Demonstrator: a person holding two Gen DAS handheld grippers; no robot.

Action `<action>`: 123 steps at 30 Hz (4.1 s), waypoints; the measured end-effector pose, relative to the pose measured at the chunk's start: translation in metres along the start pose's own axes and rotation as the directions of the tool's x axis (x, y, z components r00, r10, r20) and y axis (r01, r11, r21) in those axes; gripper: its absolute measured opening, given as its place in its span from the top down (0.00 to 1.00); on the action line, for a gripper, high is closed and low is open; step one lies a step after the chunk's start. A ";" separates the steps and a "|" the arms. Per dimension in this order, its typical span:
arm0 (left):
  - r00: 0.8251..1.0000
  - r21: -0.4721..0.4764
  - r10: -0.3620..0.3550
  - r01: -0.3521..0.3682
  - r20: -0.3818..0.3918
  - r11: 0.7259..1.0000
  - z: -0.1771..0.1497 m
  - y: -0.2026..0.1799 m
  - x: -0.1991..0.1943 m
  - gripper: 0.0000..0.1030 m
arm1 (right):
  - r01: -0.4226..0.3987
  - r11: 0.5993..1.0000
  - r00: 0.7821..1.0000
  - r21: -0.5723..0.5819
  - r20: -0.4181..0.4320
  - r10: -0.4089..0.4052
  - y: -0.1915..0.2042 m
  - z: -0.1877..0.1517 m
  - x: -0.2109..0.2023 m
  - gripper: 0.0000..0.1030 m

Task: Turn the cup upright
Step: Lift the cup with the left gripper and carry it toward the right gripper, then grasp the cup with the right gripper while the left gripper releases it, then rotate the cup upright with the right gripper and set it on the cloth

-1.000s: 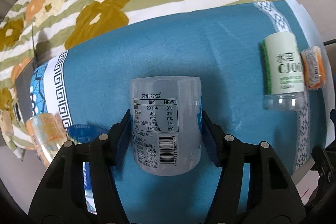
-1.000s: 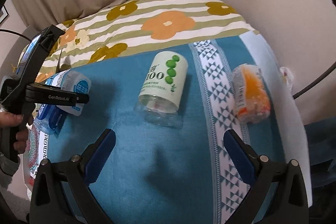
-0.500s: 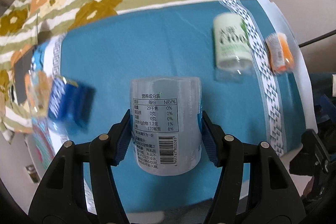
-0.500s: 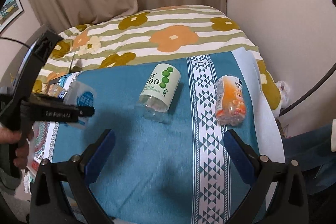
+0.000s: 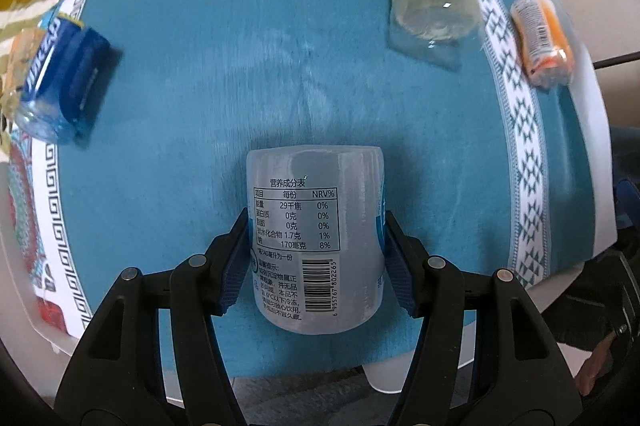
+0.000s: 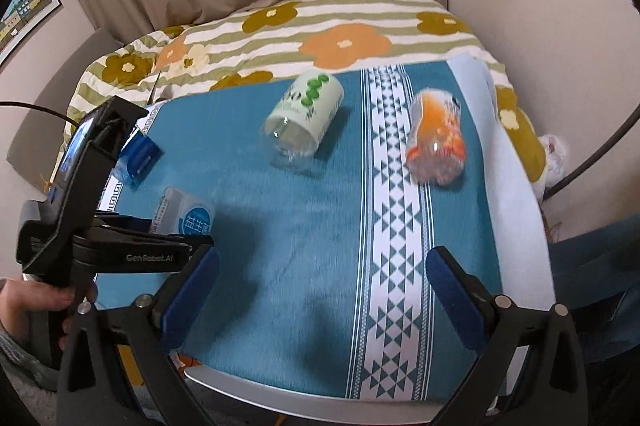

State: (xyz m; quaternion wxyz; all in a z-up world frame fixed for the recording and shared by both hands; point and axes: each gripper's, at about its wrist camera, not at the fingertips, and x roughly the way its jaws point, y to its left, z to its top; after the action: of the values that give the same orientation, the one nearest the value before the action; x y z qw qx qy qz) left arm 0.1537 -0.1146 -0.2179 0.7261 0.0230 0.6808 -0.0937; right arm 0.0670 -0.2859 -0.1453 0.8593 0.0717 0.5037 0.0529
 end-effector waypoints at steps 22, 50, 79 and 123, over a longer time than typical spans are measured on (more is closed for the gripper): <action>0.995 0.035 0.070 -0.072 0.065 0.997 -0.015 -0.019 -0.007 0.06 | -0.021 1.000 1.000 0.011 -0.007 0.021 -0.009 -0.012 -0.002 0.00; 0.928 -0.057 0.105 -0.090 0.357 0.994 -0.070 0.114 -0.118 0.00 | -0.205 0.977 0.906 0.064 -0.365 0.214 0.074 0.069 0.051 0.00; 0.972 -0.034 0.037 -0.030 0.230 0.999 -0.059 0.181 -0.044 0.00 | -0.093 0.964 0.734 0.250 -0.637 0.236 0.082 0.067 0.164 0.40; 0.963 0.081 0.062 -0.086 0.261 0.993 -0.075 0.169 -0.060 0.00 | 0.114 0.990 0.989 -0.084 0.109 -0.105 0.143 0.014 0.087 0.47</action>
State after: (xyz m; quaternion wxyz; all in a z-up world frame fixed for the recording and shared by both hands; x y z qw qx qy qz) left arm 0.1052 0.0696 -0.1799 0.8095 0.0693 0.5744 -0.0996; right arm 0.1193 -0.1318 -0.1880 0.8883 0.0080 0.4585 0.0244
